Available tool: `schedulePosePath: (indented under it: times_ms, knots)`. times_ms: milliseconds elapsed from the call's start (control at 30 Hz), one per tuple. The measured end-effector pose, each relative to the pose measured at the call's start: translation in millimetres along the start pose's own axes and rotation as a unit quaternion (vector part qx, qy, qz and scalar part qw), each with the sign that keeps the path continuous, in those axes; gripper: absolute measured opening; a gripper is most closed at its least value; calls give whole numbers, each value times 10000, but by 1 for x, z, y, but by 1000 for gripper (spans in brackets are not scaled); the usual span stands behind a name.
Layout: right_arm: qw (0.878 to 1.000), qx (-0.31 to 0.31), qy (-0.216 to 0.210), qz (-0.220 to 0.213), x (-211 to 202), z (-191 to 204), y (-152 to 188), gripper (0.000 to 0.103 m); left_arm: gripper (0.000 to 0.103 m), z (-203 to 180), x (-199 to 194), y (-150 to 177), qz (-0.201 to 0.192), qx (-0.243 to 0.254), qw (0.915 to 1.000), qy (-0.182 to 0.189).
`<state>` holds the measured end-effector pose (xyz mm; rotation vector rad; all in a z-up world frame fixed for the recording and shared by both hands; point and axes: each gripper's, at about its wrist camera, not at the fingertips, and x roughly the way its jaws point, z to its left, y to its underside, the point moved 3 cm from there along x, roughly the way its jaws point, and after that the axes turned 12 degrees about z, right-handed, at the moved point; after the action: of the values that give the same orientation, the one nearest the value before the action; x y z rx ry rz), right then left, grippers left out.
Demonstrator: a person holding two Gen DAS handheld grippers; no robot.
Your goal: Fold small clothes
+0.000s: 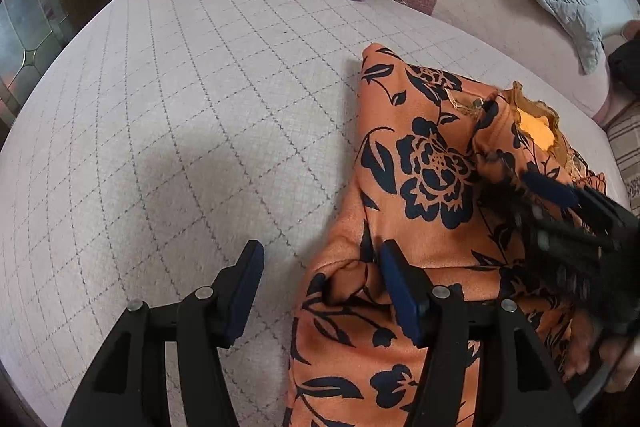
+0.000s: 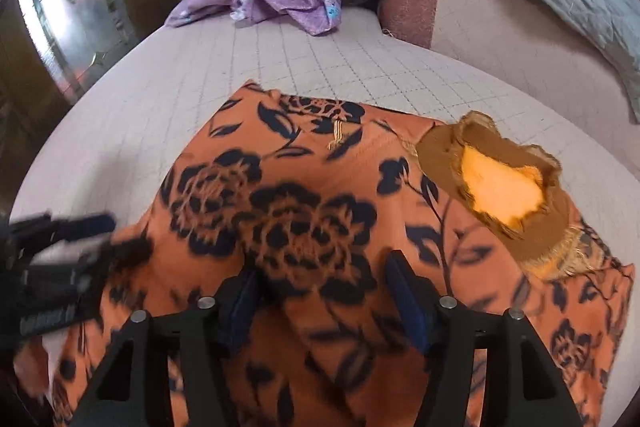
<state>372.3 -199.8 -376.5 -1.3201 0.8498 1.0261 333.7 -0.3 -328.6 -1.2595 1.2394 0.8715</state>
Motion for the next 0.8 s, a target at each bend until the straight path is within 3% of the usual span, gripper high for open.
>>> schedulePosePath:
  times_ms: [33,67,167,300,500,567,633,733,800]
  knots:
    - [9997,189,-76,-110,0,-4,-3,59,62,0,-1,1,-8,25,10000,0]
    - [9992,320,-166,-187,-1,-8,-6,34,62,1,1,0,-14,43,10000,-9]
    - [9954,812,-351,-377,-9,-27,-5,9,62,-2,3,0,-35,85,9999,-69]
    - [9839,1455,-423,-947,-48,-70,16,6,63,-18,4,-2,-67,106,9998,-179]
    - [9548,2581,-312,-1442,-111,-172,92,6,67,-29,0,4,-129,65,9994,-329]
    - [9473,2900,-282,-1329,-112,-201,116,6,67,-30,0,6,-157,61,9991,-393]
    - [9353,3339,-539,-1042,-99,-230,148,6,68,-36,-1,9,-208,111,9983,-524]
    - [9254,3685,-709,-532,-74,-243,182,16,68,-48,-5,14,-297,235,9961,-803]
    - [9234,3697,-850,-592,-74,-242,194,18,68,-54,-10,18,-362,287,9943,-958]
